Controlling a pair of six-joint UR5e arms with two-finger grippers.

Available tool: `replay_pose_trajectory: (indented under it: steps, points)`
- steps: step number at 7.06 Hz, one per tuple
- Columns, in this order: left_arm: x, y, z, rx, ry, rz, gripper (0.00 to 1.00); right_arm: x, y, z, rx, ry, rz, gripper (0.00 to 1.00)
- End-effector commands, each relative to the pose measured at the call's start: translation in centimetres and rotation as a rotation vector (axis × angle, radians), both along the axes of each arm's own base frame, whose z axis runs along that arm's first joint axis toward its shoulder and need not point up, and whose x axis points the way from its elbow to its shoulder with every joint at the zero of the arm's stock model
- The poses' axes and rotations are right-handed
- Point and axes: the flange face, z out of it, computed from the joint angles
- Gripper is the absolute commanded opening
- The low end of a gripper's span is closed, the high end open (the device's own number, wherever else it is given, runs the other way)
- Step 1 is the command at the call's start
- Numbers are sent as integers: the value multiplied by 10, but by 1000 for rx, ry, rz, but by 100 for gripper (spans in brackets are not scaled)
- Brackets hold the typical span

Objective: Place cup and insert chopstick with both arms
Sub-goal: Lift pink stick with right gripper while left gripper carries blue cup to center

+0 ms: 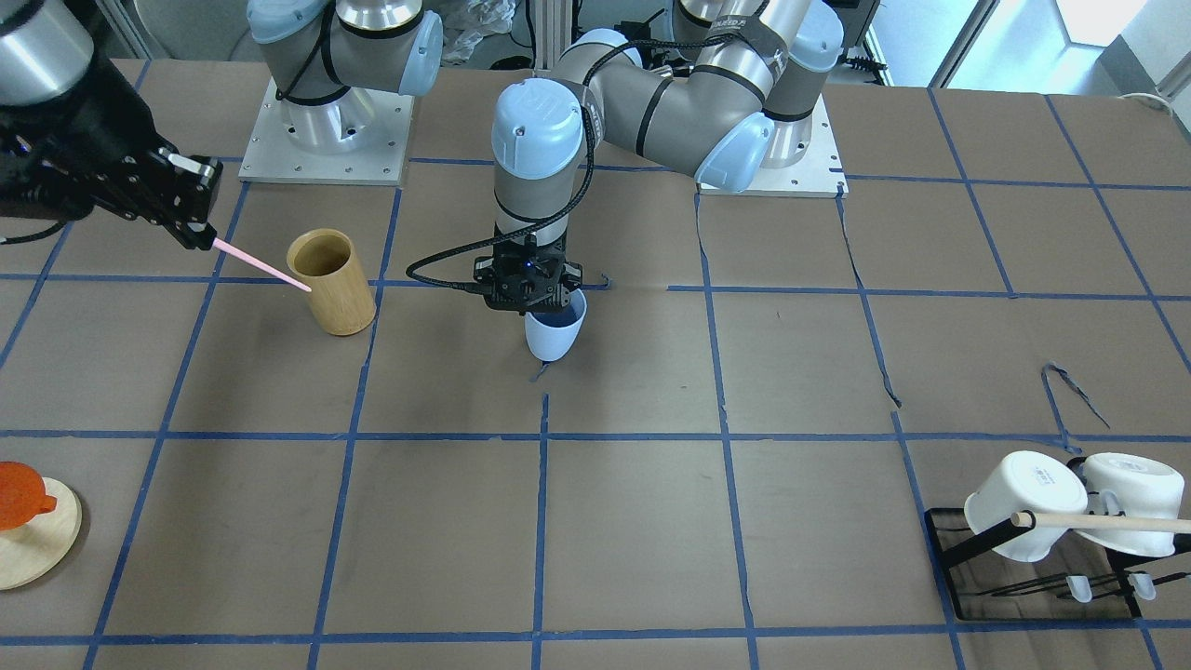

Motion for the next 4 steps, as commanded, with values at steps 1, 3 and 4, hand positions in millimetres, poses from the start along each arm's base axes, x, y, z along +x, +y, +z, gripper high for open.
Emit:
replay_pose_trajectory:
  steps: [1, 3, 4]
  points:
    - [-5, 2, -3, 6, 8, -1, 99, 12, 4, 66, -134, -87, 4, 0]
    - [3, -15, 26, -53, 12, -4, 100, 19, 3, 61, -147, -86, 22, 0]
    - [24, -37, 57, -69, 8, 44, 100, 53, 7, 58, -164, -75, 92, 0]
